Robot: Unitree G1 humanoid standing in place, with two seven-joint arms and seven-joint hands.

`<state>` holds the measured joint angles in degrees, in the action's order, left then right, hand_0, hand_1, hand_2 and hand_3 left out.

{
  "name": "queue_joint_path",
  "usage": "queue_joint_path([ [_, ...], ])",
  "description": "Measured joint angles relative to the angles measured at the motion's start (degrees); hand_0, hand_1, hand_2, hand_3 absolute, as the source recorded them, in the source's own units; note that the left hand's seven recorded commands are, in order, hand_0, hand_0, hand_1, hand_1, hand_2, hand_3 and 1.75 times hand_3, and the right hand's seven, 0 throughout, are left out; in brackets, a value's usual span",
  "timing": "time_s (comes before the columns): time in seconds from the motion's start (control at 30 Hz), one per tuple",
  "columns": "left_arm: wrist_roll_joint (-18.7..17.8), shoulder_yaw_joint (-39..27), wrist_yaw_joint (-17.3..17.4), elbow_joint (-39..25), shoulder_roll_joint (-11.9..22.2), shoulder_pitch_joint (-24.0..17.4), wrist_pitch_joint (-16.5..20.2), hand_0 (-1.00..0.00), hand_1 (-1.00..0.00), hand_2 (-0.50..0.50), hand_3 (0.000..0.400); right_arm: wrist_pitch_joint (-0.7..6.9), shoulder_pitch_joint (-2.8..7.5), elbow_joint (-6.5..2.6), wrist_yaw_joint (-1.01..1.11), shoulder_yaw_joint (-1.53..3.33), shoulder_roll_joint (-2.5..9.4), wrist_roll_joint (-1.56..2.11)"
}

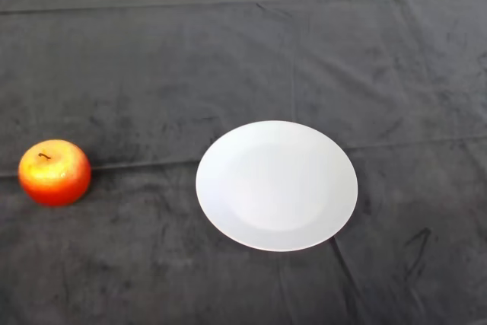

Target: Move the apple to the plate

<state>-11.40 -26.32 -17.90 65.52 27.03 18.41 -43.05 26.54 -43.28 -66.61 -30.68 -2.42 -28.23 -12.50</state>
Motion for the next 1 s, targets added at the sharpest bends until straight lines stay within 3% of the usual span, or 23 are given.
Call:
queue_joint_path([
  [0.53,-0.7,-1.71,1.1,0.01,0.28,0.0,0.01,0.0,0.0,0.0,0.0,0.0,0.0,0.0,0.0,0.0,0.0,0.0],
  [1.0,-1.3,-1.96,4.02,0.02,2.42,0.21,1.05,0.0,0.0,0.0,0.0,0.0,0.0,0.0,0.0,0.0,0.0,0.0],
])
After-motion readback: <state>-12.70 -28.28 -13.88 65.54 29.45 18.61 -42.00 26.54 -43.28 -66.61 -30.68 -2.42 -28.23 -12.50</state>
